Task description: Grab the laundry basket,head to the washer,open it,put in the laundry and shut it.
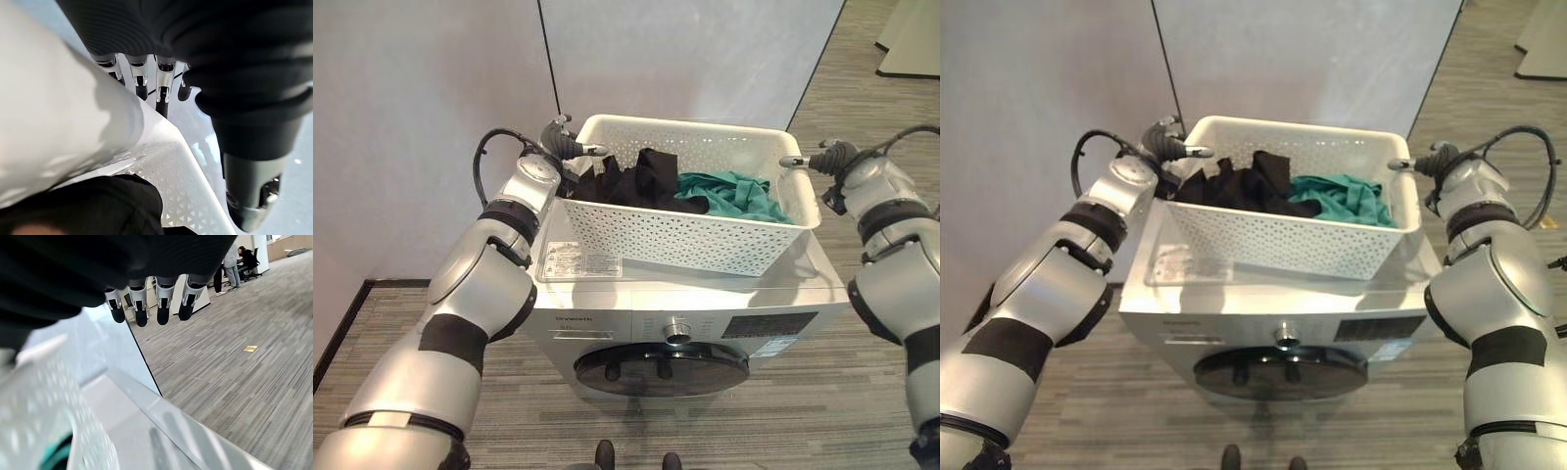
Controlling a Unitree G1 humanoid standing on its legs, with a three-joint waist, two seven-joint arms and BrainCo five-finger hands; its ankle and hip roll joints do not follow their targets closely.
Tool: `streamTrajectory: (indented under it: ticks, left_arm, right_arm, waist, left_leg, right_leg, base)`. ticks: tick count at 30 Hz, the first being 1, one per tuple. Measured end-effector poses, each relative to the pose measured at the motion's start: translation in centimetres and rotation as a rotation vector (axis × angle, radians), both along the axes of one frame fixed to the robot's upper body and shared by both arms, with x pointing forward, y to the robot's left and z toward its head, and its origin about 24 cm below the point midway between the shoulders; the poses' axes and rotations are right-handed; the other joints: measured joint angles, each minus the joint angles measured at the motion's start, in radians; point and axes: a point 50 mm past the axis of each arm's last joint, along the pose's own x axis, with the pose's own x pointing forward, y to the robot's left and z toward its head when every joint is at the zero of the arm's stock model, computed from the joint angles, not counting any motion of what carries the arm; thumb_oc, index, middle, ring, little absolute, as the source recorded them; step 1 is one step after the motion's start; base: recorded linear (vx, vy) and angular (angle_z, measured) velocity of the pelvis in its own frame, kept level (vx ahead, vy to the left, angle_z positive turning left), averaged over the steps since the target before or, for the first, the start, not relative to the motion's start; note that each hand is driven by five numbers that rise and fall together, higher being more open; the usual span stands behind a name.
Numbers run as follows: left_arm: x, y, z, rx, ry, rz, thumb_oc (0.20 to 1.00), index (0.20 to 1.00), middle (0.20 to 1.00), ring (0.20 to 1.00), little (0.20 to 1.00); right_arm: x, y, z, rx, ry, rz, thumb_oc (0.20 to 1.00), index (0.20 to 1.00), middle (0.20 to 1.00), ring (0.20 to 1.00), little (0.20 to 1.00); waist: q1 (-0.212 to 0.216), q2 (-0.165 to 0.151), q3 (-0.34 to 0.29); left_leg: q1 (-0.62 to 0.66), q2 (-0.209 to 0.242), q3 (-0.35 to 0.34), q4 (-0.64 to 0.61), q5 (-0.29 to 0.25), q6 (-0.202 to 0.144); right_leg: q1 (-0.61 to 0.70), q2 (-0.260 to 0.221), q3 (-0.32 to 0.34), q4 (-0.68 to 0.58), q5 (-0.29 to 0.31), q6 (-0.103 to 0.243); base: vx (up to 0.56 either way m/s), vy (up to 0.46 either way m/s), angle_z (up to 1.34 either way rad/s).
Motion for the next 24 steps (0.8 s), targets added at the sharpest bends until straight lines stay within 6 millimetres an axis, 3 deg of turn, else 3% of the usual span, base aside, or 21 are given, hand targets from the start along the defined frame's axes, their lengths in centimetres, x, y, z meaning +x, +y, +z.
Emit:
streamTrajectory:
  ticks: [4, 7, 8, 9, 11, 12, 15, 19, 21, 22, 24]
  left_arm:
    - [-0.1, 2.2, 1.3, -0.062, -0.048, 0.052, 1.000, 1.000, 1.000, 1.000, 1.000]
    - [-1.1, 5.7, 3.7, -0.125, -0.213, 0.072, 1.000, 1.000, 1.000, 1.000, 1.000]
    - [-1.8, 7.8, 4.2, -0.139, -0.274, 0.111, 1.000, 1.000, 1.000, 1.000, 1.000]
    - [-2.3, 8.6, 4.2, -0.148, -0.303, 0.122, 1.000, 1.000, 1.000, 1.000, 1.000]
    - [-6.1, 10.6, 4.1, -0.157, -0.504, 0.076, 1.000, 1.000, 1.000, 1.000, 1.000]
    - [-6.7, 11.5, 3.7, -0.157, -0.521, 0.109, 1.000, 1.000, 1.000, 1.000, 1.000]
    - [-11.1, 14.4, 0.7, -0.101, -0.605, 0.212, 1.000, 1.000, 1.000, 1.000, 1.000]
    - [-14.9, 17.9, -3.3, -0.029, -0.528, 0.343, 1.000, 1.000, 1.000, 1.000, 1.000]
    - [-17.5, 19.9, -7.8, -0.025, -0.360, 0.415, 1.000, 1.000, 1.000, 1.000, 1.000]
    - [-18.1, 20.1, -8.3, -0.033, -0.344, 0.422, 1.000, 1.000, 1.000, 1.000, 1.000]
    - [-20.4, 20.8, -11.8, -0.057, -0.216, 0.467, 1.000, 1.000, 1.000, 1.000, 1.000]
  right_arm:
    - [-0.8, -1.7, 1.2, 0.106, -0.118, -0.058, 1.000, 1.000, 1.000, 1.000, 1.000]
    - [-2.0, -3.7, 2.8, 0.133, -0.248, -0.043, 1.000, 1.000, 1.000, 1.000, 1.000]
    - [-2.9, -5.0, 2.9, 0.139, -0.293, -0.061, 1.000, 1.000, 1.000, 1.000, 1.000]
    - [-3.4, -5.7, 2.6, 0.141, -0.308, -0.066, 1.000, 1.000, 1.000, 1.000, 1.000]
    - [-6.7, -8.1, 1.8, 0.115, -0.415, -0.037, 1.000, 1.000, 1.000, 1.000, 1.000]
    - [-7.5, -9.0, 1.0, 0.119, -0.412, -0.078, 1.000, 1.000, 1.000, 1.000, 1.000]
    - [-12.6, -11.1, -2.6, 0.143, -0.481, -0.113, 1.000, 1.000, 1.000, 1.000, 1.000]
    - [-17.0, -12.9, -6.0, 0.129, -0.439, -0.198, 1.000, 1.000, 1.000, 1.000, 1.000]
    - [-20.2, -14.1, -9.9, 0.159, -0.347, -0.312, 1.000, 1.000, 1.000, 1.000, 1.000]
    - [-20.8, -14.0, -10.4, 0.170, -0.351, -0.317, 1.000, 1.000, 1.000, 1.000, 1.000]
    - [-23.0, -13.9, -13.2, 0.192, -0.271, -0.357, 1.000, 1.000, 1.000, 1.000, 1.000]
  waist:
    - [0.001, 0.003, 0.001]
    - [0.002, 0.006, 0.002]
    - [0.004, 0.007, 0.001]
    - [0.004, 0.007, 0.001]
    - [0.006, 0.009, 0.003]
    - [0.008, 0.009, 0.003]
    - [0.012, 0.012, 0.006]
    - [0.007, 0.020, 0.022]
    - [0.007, 0.023, 0.026]
    - [0.007, 0.024, 0.028]
    - [0.008, 0.026, 0.038]
  left_leg:
    - [0.001, 0.002, -0.001, -0.002, 0.002, -0.002]
    - [0.009, 0.004, -0.001, -0.021, 0.008, -0.004]
    - [0.017, 0.004, -0.001, -0.028, 0.010, -0.006]
    - [0.019, 0.005, -0.001, -0.031, 0.010, -0.006]
    - [0.019, 0.002, -0.004, -0.035, 0.011, -0.007]
    - [0.020, 0.002, -0.003, -0.035, 0.011, -0.007]
    - [0.020, 0.001, -0.003, -0.035, 0.006, -0.006]
    - [0.020, 0.004, -0.002, -0.036, -0.001, -0.004]
    - [0.019, 0.006, -0.001, -0.036, -0.007, -0.006]
    - [0.020, 0.005, 0.000, -0.037, -0.011, -0.002]
    - [0.021, 0.004, 0.002, -0.036, -0.013, 0.001]
  right_leg:
    - [0.001, 0.001, 0.000, 0.000, -0.002, -0.003]
    - [-0.001, 0.003, 0.000, 0.000, -0.004, -0.004]
    - [0.002, 0.003, 0.001, 0.000, -0.005, -0.005]
    - [0.003, 0.004, 0.001, 0.000, -0.007, -0.004]
    - [0.003, 0.002, 0.001, 0.000, -0.011, -0.004]
    - [0.004, 0.002, 0.001, 0.000, -0.012, -0.004]
    - [0.004, 0.003, 0.002, 0.000, -0.019, -0.004]
    - [0.003, 0.004, 0.006, -0.001, -0.025, -0.003]
    - [0.002, 0.005, 0.007, -0.001, -0.028, -0.001]
    - [0.002, 0.004, 0.008, -0.009, -0.032, -0.003]
    - [0.002, 0.004, 0.013, -0.008, -0.033, -0.002]
  base:
    - [0.00, 0.000, 0.00]
    - [0.01, -0.007, -0.01]
    - [0.03, -0.020, -0.02]
    - [0.03, -0.027, 0.03]
    - [0.05, -0.037, 0.04]
    - [0.06, -0.039, 0.02]
    - [0.02, -0.014, 0.02]
    - [0.02, -0.018, -0.02]
    - [0.02, -0.015, -0.02]
    - [0.01, -0.031, -0.04]
    - [0.00, -0.019, -0.01]
